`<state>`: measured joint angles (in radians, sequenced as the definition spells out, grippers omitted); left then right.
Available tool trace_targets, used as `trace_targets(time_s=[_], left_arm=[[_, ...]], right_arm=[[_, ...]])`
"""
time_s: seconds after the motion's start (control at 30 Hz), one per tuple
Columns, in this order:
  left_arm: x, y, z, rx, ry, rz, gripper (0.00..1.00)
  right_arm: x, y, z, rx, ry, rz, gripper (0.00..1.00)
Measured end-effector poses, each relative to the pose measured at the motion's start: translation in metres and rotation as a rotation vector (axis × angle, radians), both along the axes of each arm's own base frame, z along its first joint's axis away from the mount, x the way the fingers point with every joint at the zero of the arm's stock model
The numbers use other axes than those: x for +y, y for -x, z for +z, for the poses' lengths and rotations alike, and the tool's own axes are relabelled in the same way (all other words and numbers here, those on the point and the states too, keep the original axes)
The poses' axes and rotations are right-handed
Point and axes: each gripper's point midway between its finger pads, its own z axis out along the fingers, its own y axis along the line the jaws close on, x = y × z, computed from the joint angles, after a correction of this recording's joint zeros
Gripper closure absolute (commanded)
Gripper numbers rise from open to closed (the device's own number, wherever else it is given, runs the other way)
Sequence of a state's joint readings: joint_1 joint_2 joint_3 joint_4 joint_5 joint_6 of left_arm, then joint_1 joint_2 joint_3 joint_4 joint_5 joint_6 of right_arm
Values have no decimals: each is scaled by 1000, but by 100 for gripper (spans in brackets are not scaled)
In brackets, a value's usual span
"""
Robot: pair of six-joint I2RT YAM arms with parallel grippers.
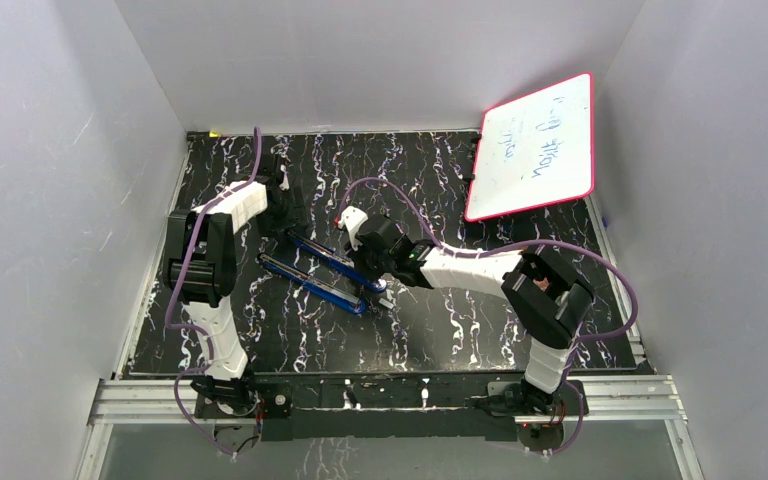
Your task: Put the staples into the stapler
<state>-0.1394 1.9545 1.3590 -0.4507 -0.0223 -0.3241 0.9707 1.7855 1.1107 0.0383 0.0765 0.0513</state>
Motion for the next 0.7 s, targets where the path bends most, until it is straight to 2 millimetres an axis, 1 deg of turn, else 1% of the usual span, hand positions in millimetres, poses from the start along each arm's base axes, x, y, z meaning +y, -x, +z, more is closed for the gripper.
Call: trace_targets(time_s=[0.7], left_arm=[[-2, 0, 1, 2, 11, -8, 29]], right_arm=[[-4, 0, -4, 4, 19, -12, 100]])
